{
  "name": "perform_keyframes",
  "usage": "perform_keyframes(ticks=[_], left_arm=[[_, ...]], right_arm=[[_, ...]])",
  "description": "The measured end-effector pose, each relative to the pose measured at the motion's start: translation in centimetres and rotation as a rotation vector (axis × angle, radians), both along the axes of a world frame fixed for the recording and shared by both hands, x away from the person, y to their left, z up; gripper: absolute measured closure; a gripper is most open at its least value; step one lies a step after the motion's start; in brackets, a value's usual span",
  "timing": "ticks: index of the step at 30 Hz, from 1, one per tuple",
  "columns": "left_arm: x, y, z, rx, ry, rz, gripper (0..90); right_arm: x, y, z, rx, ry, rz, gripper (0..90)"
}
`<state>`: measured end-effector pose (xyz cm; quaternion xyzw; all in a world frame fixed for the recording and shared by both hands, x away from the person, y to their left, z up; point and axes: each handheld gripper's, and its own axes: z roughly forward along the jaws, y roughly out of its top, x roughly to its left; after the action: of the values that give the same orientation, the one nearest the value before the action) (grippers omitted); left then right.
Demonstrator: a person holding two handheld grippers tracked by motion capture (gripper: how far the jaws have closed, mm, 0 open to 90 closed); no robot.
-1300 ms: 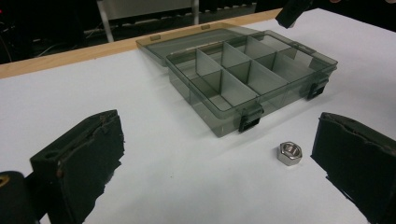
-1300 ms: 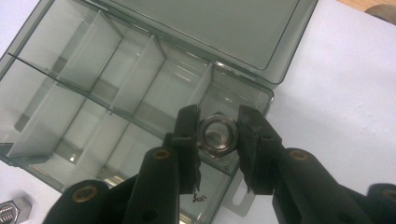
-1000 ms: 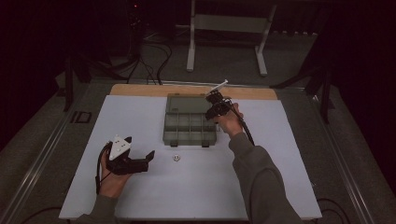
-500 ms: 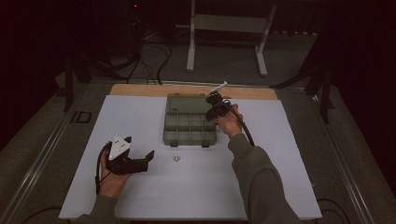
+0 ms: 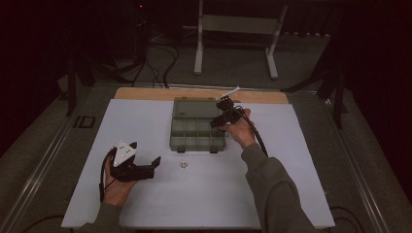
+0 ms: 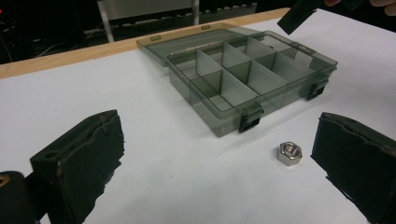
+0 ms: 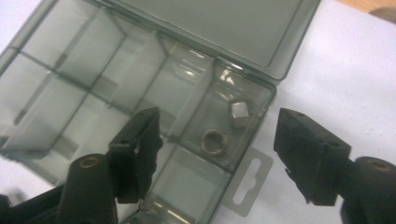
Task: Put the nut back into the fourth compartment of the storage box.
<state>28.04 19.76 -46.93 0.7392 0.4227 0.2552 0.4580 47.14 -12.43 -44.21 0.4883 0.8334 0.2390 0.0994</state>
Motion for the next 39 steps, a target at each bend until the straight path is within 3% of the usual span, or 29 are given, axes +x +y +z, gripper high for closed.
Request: perform_keyframes(ticks=[7,18,39], left_arm=[[0.0,-0.1,0.0,0.0,0.0,0.0,2.4],[0.0,-0.1,0.0,-0.001,0.0,-0.001,2.4],[0.0,0.0,0.0,-0.001,0.0,-0.001,2.4]], right_arm=[[-1.1,0.3,0.7,0.022,-0.029,0.065,25.6],[-2.4,1.0,0.8,0.003,-0.046,0.129,21.3],[-5.4,4.6,1.2,-0.01,-0.083,0.284,20.8]])
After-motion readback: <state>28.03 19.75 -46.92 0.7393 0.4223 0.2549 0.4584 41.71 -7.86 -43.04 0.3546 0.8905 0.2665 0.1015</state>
